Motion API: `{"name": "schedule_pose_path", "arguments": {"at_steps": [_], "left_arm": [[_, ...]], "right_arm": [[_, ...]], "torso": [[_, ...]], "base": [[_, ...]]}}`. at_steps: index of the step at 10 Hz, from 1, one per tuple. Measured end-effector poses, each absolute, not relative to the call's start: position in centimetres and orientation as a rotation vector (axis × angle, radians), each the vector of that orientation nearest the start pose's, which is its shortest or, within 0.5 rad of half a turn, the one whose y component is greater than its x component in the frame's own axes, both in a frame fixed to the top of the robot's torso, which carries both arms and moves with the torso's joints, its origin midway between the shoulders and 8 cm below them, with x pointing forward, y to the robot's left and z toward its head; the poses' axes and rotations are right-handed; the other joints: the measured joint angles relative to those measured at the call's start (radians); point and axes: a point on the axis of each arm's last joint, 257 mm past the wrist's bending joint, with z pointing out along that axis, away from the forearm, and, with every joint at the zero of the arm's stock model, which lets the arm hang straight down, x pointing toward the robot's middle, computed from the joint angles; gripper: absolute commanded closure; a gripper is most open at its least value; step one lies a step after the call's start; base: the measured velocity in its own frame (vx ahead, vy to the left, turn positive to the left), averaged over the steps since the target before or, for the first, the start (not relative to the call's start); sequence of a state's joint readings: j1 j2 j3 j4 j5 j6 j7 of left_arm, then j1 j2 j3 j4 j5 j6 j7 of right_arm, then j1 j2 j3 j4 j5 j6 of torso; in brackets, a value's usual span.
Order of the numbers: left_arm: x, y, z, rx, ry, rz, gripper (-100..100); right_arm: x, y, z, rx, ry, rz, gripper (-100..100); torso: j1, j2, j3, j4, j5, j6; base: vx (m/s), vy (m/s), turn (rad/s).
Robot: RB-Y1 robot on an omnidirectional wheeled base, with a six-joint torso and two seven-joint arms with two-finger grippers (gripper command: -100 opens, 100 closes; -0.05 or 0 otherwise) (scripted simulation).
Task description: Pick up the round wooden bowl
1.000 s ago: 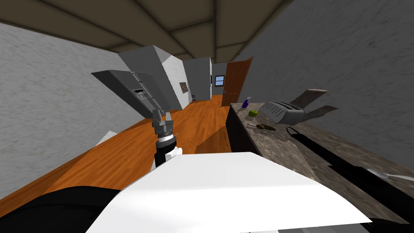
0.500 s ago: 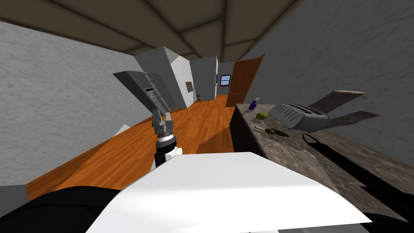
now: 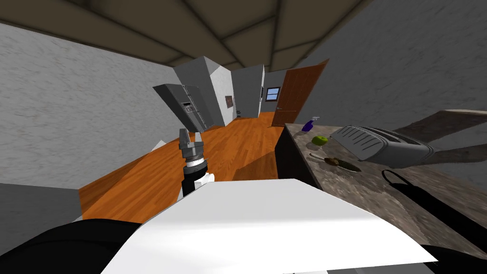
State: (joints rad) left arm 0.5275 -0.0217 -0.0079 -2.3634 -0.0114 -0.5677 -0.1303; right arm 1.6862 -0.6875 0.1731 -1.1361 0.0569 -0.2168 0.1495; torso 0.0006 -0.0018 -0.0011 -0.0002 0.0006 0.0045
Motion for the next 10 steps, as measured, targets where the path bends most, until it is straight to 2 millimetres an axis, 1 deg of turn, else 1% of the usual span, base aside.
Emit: {"name": "schedule_pose_path", "arguments": {"at_steps": [1, 2, 3, 4, 5, 6, 7, 8, 9, 10], "left_arm": [[31.2, 27.4, 6.4, -0.521, 0.54, -1.194, 0], [31.2, 27.4, 6.4, -0.521, 0.54, -1.194, 0], [31.2, 27.4, 6.4, -0.521, 0.54, -1.194, 0], [31.2, 27.4, 6.4, -0.521, 0.54, -1.194, 0], [31.2, 27.4, 6.4, -0.521, 0.54, -1.194, 0], [31.2, 27.4, 6.4, -0.521, 0.54, -1.194, 0], [31.2, 27.4, 6.4, -0.521, 0.54, -1.194, 0], [31.2, 27.4, 6.4, -0.521, 0.54, -1.194, 0], [31.2, 27.4, 6.4, -0.521, 0.54, -1.194, 0], [31.2, 27.4, 6.4, -0.521, 0.54, -1.194, 0]], "right_arm": [[-53.4, -43.1, -30.0, 1.716, 2.806, -0.673, -100], [-54.6, -43.2, -29.3, 1.727, 2.812, -0.705, -100], [-55.7, -43.5, -28.4, 1.738, 2.818, -0.744, -100], [-55.9, -42.0, -30.2, 1.769, 2.794, -0.707, -100], [-56.3, -39.9, -30.5, 1.794, 2.782, -0.679, -100], [-56.7, -38.3, -30.9, 1.823, 2.765, -0.66, -100], [-57.3, -37.4, -30.7, 1.847, 2.752, -0.654, -100], [-58.4, -37.3, -30.0, 1.862, 2.752, -0.673, -100], [-58.3, -35.4, -31.0, 1.888, 2.727, -0.635, -100], [-58.8, -33.6, -31.6, 1.902, 2.723, -0.608, -100]], "torso": [[0.0, 0.001, 0.0, 0.0, 0.0, 0.0], [0.0, 0.001, 0.0, 0.0, 0.0, 0.0], [-0.001, 0.001, 0.0, 0.0, 0.0, 0.0], [0.001, -0.001, 0.0, 0.0, 0.0, -0.002], [0.001, -0.002, -0.001, -0.001, 0.0, -0.001], [0.001, -0.001, 0.0, 0.0, 0.0, 0.0], [0.0, 0.0, 0.0, 0.0, 0.0, 0.0], [0.0, 0.001, 0.0, 0.0, 0.0, 0.0], [0.001, 0.0, 0.0, 0.0, 0.0, -0.001], [0.0, -0.002, 0.0, 0.001, 0.0, -0.003]], "base": [[0.0, 0.0, 0.0], [0.0, 0.0, 0.0], [0.03, 0.037, 0.35], [0.037, 0.04, 0.419], [0.016, 0.01, 0.145], [0.004, 0.0, -0.01], [-0.002, 0.0, -0.015], [0.021, 0.032, 0.347], [0.034, 0.035, 0.419], [0.02, 0.011, 0.167]]}}
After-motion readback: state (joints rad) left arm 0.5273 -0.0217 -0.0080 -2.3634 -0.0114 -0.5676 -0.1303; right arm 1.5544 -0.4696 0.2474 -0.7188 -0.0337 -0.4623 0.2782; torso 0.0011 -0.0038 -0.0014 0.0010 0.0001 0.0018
